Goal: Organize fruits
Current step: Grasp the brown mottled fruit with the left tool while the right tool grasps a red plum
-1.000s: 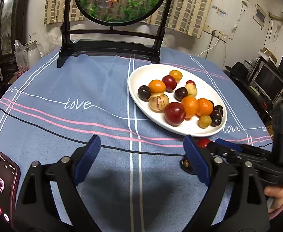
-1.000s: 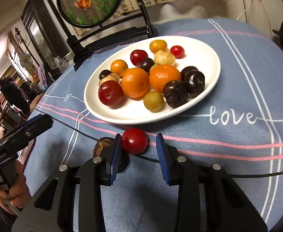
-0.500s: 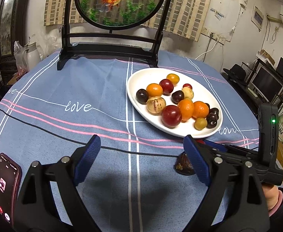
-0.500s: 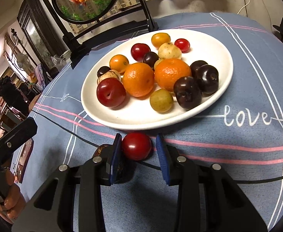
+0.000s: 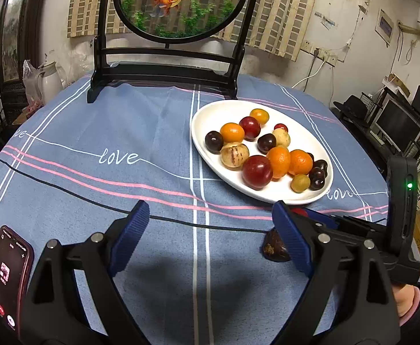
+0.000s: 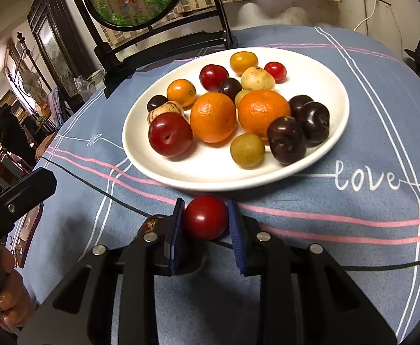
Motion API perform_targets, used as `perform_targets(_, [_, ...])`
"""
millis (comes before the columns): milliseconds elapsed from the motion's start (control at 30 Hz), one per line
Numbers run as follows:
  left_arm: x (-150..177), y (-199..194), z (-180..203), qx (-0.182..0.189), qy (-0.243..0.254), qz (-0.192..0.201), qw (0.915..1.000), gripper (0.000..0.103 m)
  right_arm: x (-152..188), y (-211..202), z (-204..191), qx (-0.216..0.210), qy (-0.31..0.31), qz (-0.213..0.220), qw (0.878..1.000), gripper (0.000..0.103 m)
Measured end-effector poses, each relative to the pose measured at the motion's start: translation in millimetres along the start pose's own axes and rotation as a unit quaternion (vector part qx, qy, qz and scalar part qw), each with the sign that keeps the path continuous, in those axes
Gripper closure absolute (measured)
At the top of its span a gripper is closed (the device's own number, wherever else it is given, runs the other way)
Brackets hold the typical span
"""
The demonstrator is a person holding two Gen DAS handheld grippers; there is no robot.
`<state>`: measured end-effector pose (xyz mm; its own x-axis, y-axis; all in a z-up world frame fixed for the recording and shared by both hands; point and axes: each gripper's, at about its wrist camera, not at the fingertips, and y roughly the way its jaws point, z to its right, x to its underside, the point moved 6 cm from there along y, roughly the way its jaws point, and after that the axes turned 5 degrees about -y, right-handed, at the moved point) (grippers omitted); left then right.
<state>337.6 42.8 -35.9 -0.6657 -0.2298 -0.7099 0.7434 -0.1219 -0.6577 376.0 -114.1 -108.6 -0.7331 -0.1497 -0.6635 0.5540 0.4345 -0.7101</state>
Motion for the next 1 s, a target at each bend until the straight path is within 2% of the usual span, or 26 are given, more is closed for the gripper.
perform_targets(200, [1.8, 1.2, 0.2, -0.002, 0.004, -0.001, 1.0000, 0.014, 14.6, -23.9, 15.8, -0.007, 0.018, 0.003, 1.000, 0.073])
perform_targets(367, [11.5, 7.5, 11.0, 0.003, 0.024, -0.017, 0.9996, 0.014, 30.9, -53.3, 36.1, -0.004, 0.032, 0.026, 0.999, 0.073])
perform_targets(567, [35.9, 17.8, 52.2, 0.030, 0.099, -0.042, 0.9938, 0.014, 32.1, -68.5, 43.4, -0.009, 0.044, 0.043, 0.998, 0.073])
perform_targets(733, [52.1, 30.4, 75.0, 0.030, 0.155, -0.053, 0.9860, 0.014, 30.1, -70.6, 39.3, -0.018, 0.042, 0.047, 0.998, 0.073])
perform_targets(867, [57.0, 39.9, 82.8, 0.041, 0.155, -0.073, 0.9843, 0.016, 30.5, -69.6, 40.1, -0.022, 0.046, 0.042, 0.998, 0.073])
perform_targets(1000, [60.9, 47.4, 87.5, 0.044, 0.159, -0.086, 0.9826, 0.022, 30.7, -72.1, 41.3, -0.029, 0.052, 0.042, 0.997, 0.073])
